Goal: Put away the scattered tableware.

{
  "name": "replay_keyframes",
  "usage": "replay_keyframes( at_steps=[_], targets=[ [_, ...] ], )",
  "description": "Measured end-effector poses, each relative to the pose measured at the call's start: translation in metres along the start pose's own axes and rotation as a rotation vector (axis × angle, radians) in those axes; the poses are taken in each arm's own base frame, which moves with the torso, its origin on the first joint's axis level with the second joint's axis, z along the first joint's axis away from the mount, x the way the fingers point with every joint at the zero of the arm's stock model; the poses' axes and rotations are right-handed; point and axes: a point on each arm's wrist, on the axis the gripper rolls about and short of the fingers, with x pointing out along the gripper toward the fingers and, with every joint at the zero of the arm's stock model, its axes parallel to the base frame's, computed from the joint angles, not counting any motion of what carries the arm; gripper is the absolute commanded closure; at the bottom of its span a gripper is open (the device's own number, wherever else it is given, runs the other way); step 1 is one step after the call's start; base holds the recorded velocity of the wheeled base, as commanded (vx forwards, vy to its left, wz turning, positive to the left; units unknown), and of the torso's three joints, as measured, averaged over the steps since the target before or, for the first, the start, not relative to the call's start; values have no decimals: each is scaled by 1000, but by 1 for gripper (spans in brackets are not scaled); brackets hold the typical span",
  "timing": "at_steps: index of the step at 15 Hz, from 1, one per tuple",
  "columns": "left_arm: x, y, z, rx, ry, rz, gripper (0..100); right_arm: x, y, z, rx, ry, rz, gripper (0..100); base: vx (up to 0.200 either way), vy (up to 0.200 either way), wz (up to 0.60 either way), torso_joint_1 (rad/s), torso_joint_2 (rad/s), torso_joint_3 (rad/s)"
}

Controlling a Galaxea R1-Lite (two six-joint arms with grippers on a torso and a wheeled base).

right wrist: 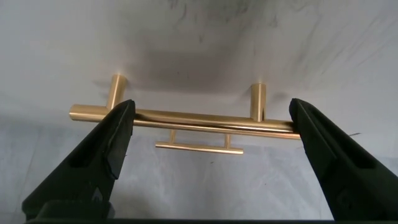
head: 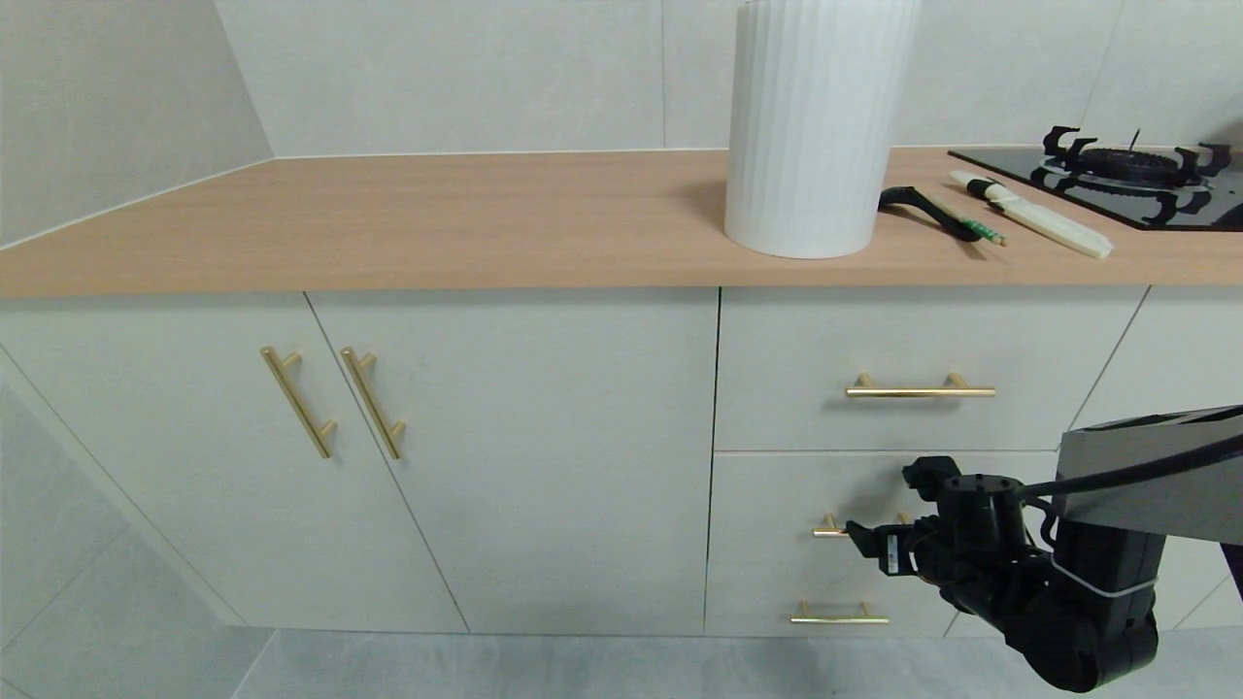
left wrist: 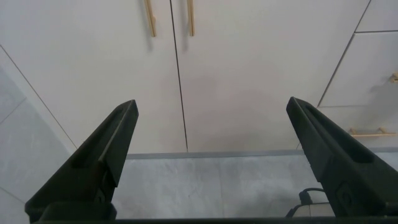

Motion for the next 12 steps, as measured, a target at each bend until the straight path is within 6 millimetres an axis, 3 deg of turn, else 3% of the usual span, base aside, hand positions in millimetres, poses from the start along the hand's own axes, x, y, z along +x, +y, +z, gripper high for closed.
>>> replay_keyframes(
  at_steps=[9,12],
  targets=[
    [0,0,0,0,0,0,0,1,-1,-10,-14,54,-12,0,0,0,0,0,0,0],
    [0,0,0,0,0,0,0,-17,-4,-13,-31,138,-18,0,0,0,0,0,0,0]
  ],
)
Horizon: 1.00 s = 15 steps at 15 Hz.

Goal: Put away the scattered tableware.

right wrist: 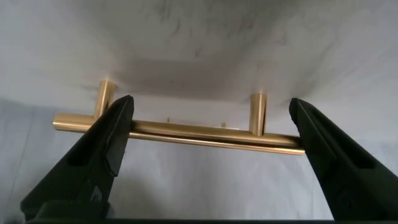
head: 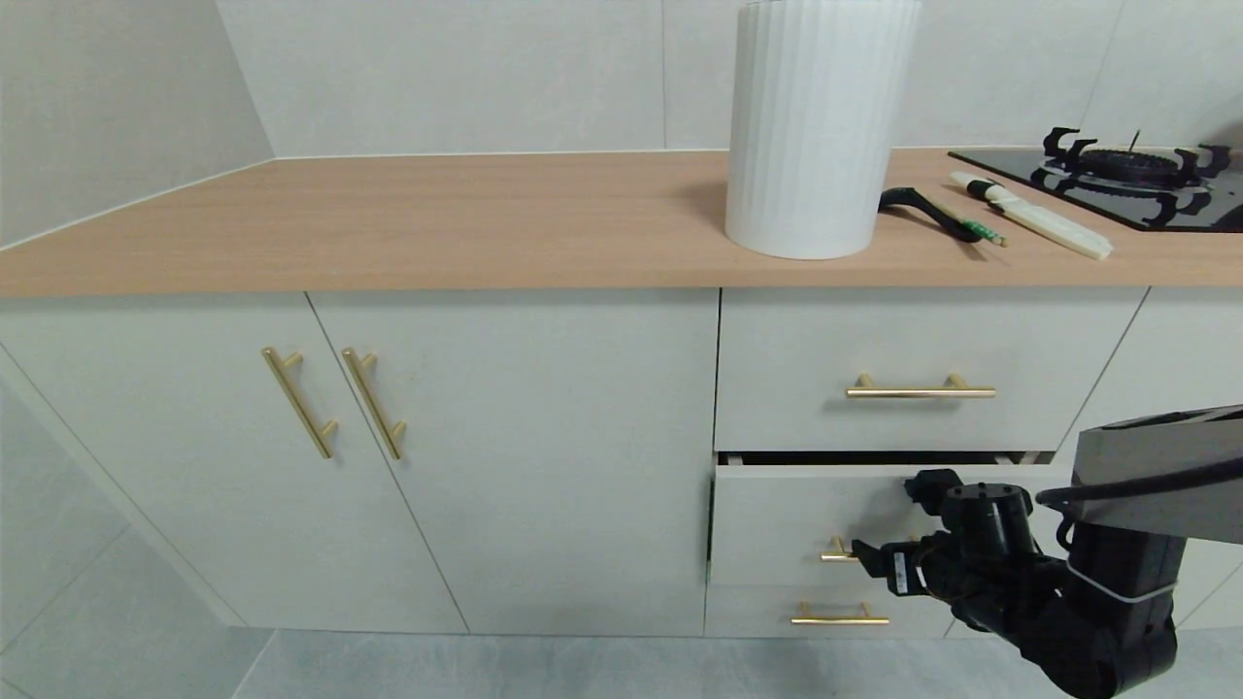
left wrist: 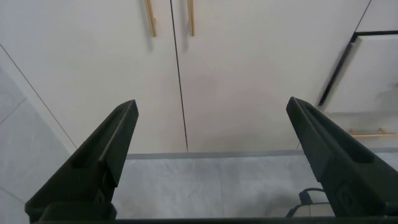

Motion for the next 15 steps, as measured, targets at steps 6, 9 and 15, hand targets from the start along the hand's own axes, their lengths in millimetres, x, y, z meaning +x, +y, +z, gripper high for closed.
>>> replay_keyframes(
  at_steps=[6,9,15],
  targets=[
    [0,0,0,0,0,0,0,-85,-2,39,-49,97,16,0,0,0,0,0,0,0],
    [0,0,0,0,0,0,0,-142,-1,74,-46,-14,47,0,0,0,0,0,0,0],
    [0,0,0,0,0,0,0,-163,2,98,-23,-156,71,0,0,0,0,0,0,0]
  ],
)
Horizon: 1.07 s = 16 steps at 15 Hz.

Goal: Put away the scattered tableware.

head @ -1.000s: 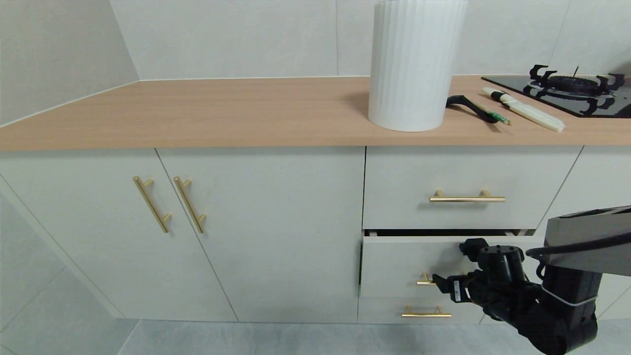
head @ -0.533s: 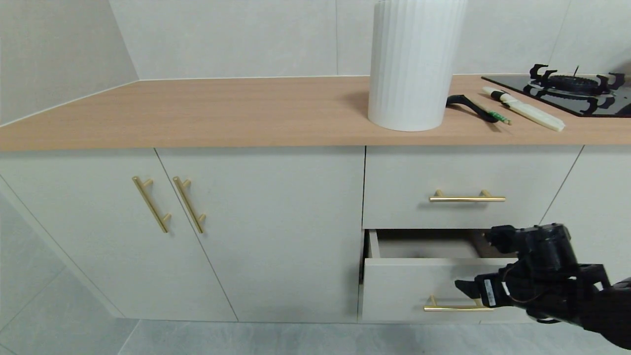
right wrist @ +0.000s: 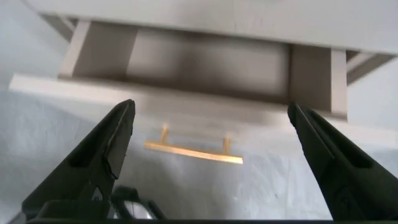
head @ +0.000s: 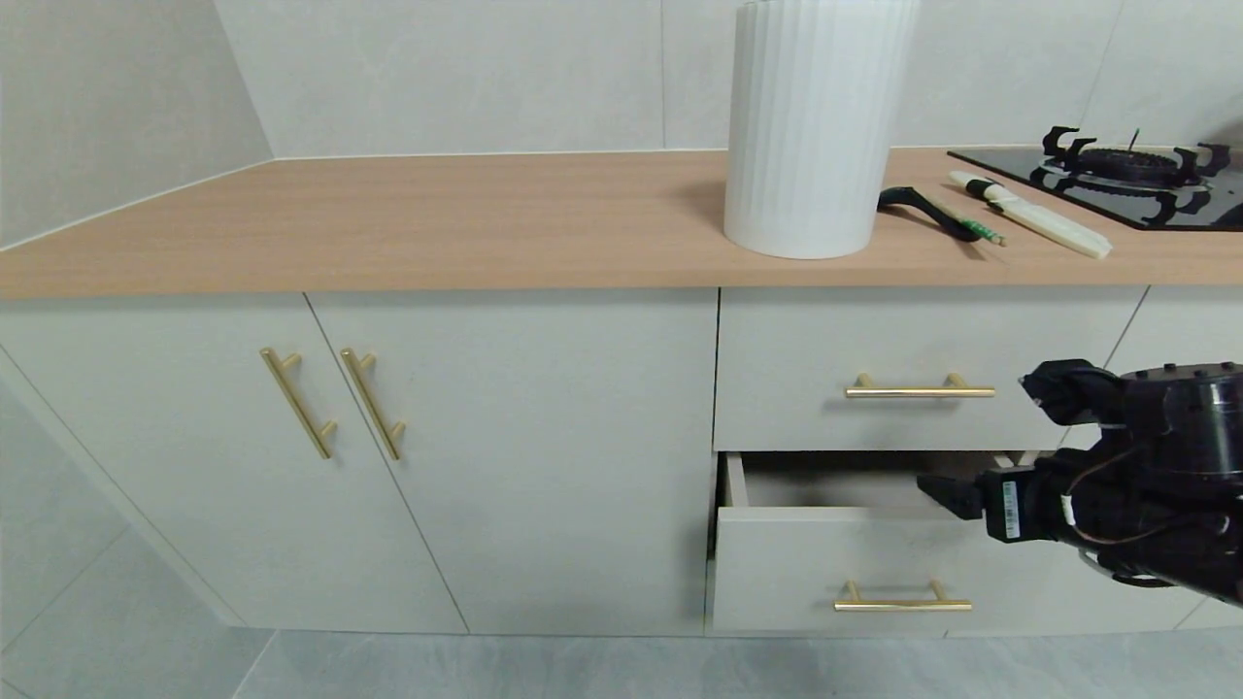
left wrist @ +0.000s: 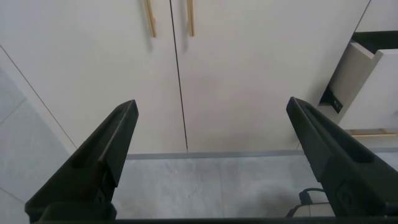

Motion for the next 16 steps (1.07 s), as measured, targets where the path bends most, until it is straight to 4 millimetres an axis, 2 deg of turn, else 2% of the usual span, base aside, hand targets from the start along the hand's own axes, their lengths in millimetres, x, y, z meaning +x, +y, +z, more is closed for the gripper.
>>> replay_keyframes(
  at_steps=[7,13,16],
  targets=[
    [0,0,0,0,0,0,0,56,9,-22,68,-33,-85,0,0,0,0,0,0,0],
    [0,0,0,0,0,0,0,78,12,-34,107,-46,-108,0,0,0,0,0,0,0],
    [0,0,0,0,0,0,0,83,14,-42,93,-12,-110,0,0,0,0,0,0,0]
  ],
)
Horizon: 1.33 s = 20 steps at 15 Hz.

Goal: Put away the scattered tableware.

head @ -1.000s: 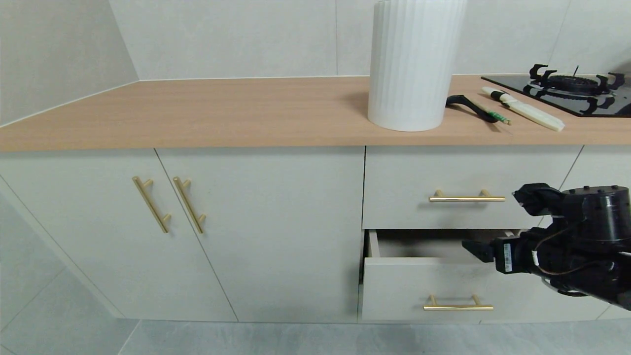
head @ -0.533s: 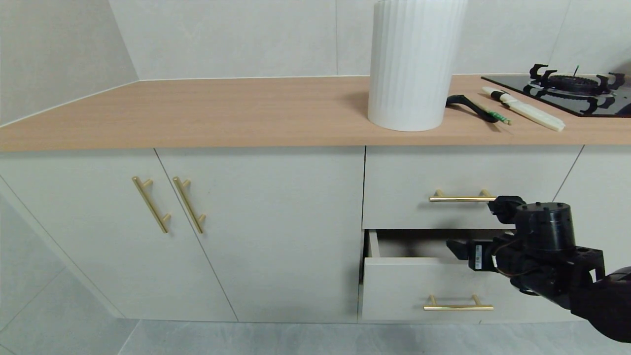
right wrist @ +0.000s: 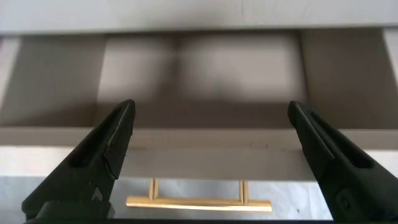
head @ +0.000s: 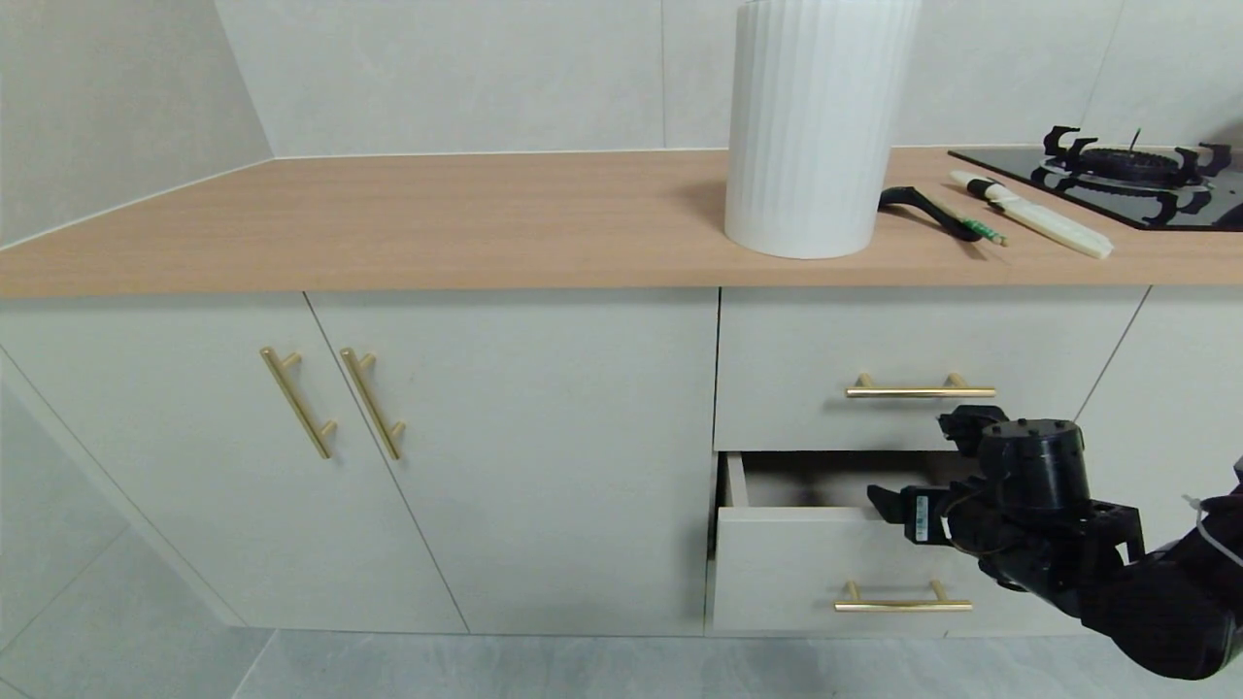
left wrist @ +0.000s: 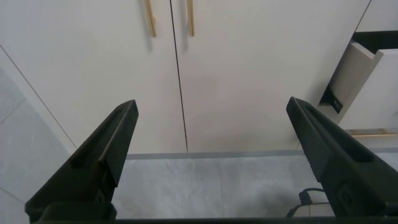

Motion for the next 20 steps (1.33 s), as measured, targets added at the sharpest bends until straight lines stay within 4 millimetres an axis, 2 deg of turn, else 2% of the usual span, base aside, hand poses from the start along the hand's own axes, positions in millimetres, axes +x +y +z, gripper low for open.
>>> replay_keyframes(
  at_steps=[5,15,20],
  targets=[
    [0,0,0,0,0,0,0,-8,-1,-4,-19,51,5,0,0,0,0,0,0,0],
    [0,0,0,0,0,0,0,-60,0,0,-124,330,86,0,0,0,0,0,0,0],
    [0,0,0,0,0,0,0,-75,0,-5,-238,421,103,0,0,0,0,0,0,0]
  ],
)
